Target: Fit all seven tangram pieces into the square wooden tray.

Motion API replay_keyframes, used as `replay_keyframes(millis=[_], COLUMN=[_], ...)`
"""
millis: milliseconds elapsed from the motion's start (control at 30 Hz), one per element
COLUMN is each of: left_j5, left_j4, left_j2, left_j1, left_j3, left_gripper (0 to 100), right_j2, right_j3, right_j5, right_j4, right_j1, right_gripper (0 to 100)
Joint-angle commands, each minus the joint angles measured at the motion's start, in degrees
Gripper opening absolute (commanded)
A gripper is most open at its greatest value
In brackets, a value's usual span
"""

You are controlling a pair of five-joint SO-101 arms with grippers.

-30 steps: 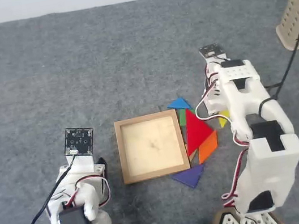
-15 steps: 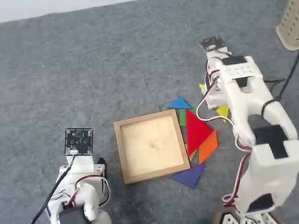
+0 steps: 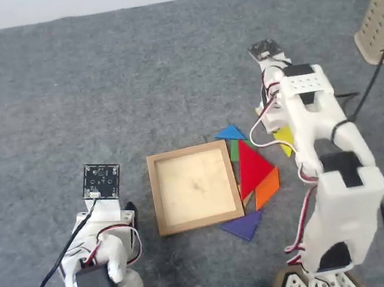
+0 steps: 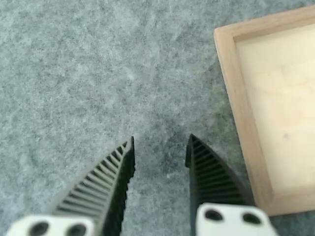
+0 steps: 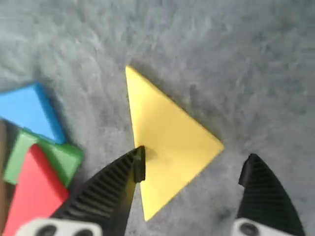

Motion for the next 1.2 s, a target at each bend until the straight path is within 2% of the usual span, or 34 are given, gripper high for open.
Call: replay_keyframes(millis=[0, 767, 1033, 1167], left_j5=[-0.3, -0.3, -0.3, -0.3], left_j4=[0.3, 0.3, 0.3, 0.3], left_j2=[-0.4, -0.4, -0.4, -0.4], left_j1=[0.1, 0.1, 0.1, 0.1], left_j3=[-0.6, -0.6, -0.6, -0.6], left_gripper=[17, 17, 17, 17], right_j2=[2.8, 5.0, 5.0, 5.0], right_j3=[-5.3, -2.9, -2.8, -2.9], right_j5=[0.9, 2.1, 1.8, -1.3], right_j4=[0.7, 2.8, 2.8, 2.7], right_j1=[0.1, -2.0, -1.7, -1.5], right_gripper=[30.8, 30.4, 15.4, 6.2])
